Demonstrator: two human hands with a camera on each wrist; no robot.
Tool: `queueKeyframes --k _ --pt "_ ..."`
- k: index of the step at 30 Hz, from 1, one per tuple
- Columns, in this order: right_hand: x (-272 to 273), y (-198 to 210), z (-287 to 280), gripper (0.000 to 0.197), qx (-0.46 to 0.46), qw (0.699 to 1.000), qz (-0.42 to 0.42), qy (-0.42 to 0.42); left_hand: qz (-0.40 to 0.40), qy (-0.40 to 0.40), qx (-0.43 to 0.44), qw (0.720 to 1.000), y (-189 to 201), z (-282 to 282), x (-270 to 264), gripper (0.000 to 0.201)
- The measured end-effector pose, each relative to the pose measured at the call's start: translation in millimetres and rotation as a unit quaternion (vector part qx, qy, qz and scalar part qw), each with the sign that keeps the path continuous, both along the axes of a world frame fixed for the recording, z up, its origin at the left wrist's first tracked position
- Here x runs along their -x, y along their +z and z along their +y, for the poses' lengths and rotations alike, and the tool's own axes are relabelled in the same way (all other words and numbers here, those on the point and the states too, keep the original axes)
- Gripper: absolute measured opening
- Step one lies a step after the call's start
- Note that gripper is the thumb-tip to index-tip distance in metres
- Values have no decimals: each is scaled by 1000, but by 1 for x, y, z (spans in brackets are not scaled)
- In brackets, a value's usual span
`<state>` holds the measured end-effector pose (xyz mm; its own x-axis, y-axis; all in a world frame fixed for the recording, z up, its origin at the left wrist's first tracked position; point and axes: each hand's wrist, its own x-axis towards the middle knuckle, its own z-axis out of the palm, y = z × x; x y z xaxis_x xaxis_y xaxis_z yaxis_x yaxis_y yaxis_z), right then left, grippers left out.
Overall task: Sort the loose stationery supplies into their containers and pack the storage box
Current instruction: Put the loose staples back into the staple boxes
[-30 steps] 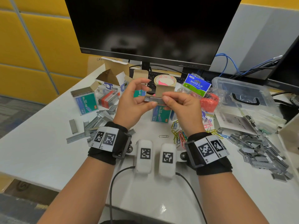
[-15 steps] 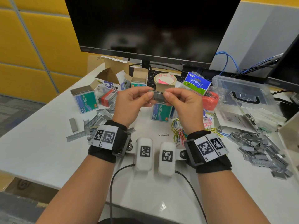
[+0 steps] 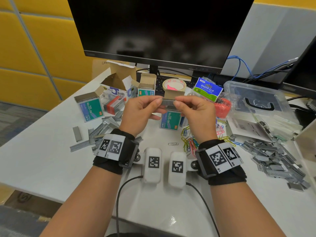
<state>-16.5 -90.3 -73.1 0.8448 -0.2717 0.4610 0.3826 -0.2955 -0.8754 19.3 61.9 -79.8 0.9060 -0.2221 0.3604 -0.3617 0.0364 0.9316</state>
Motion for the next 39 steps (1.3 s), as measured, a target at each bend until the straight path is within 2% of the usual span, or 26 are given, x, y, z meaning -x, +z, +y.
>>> queueKeyframes --k 7,12,15,21,25,30,33,35,39 --pt "-1 -1 -2 14 53 998 -5 -36 -8 12 -27 1000 0 1 -2 14" --pt "-3 -3 -2 10 111 987 -2 -112 -6 72 -66 995 -5 1 -7 19" --pt "-6 -5 -3 13 174 973 -9 -152 -9 80 -111 991 -7 1 -10 29" --pt "-13 -11 -6 13 258 953 -6 -160 -12 90 -210 973 -9 -1 -12 32" --pt "-18 -13 -4 11 242 957 -15 -162 -16 98 -236 967 -9 -2 -13 29" --pt "-19 -13 -3 10 227 961 -5 -159 6 39 -224 974 -7 -4 -10 34" --pt "-19 -12 -3 11 232 959 6 -162 -12 3 -254 967 -8 -5 -8 43" --pt "-20 -12 -4 12 239 958 18 -160 -28 -1 -285 958 -8 -4 -8 46" --pt "-20 -13 -4 12 236 960 35 -149 -26 -4 -291 956 -6 -3 -8 47"
